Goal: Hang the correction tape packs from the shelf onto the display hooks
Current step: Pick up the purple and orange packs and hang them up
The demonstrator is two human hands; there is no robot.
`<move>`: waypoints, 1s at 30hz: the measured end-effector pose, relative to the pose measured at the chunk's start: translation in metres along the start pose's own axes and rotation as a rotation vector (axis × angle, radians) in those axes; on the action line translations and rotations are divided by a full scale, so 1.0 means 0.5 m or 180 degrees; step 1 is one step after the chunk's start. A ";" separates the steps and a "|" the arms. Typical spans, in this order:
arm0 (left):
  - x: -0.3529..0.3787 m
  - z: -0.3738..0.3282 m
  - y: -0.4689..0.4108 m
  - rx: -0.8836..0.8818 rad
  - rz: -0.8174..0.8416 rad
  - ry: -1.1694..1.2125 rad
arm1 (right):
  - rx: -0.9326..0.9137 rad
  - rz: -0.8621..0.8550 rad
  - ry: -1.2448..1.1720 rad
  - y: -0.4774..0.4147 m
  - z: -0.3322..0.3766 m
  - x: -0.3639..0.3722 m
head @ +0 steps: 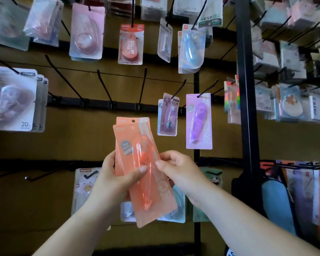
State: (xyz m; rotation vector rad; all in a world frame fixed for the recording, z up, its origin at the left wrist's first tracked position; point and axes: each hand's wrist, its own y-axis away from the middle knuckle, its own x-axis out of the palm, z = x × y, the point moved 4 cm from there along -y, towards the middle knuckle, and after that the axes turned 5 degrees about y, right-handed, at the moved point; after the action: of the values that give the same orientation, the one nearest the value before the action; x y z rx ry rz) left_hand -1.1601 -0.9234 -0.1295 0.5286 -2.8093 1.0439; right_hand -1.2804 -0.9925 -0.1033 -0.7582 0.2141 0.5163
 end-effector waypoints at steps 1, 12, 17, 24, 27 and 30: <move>-0.001 -0.004 0.003 0.0011 -0.0020 -0.0038 | 0.0046 -0.0033 -0.0023 0.000 0.001 0.000; -0.037 -0.023 0.017 0.0127 -0.0403 -0.0018 | 0.0188 -0.0977 0.0024 -0.012 0.014 -0.011; -0.062 -0.031 0.025 0.0067 -0.0423 -0.0007 | -0.0031 -0.1408 0.0134 -0.038 0.064 -0.043; -0.093 -0.047 0.037 0.0063 -0.0417 -0.0204 | -0.0088 -0.1614 0.0386 -0.106 0.154 -0.061; -0.107 -0.053 0.043 0.0068 -0.0426 -0.0256 | -0.0078 -0.1570 0.0421 -0.116 0.173 -0.053; -0.118 -0.062 0.047 0.0076 -0.0412 -0.0310 | -0.0012 -0.1501 0.0411 -0.123 0.180 -0.041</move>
State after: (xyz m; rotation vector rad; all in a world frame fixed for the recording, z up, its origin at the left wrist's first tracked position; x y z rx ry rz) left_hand -1.1142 -0.8699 -0.1325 0.7728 -2.8034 1.0548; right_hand -1.2658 -0.9740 0.0051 -0.8151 0.1469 0.0208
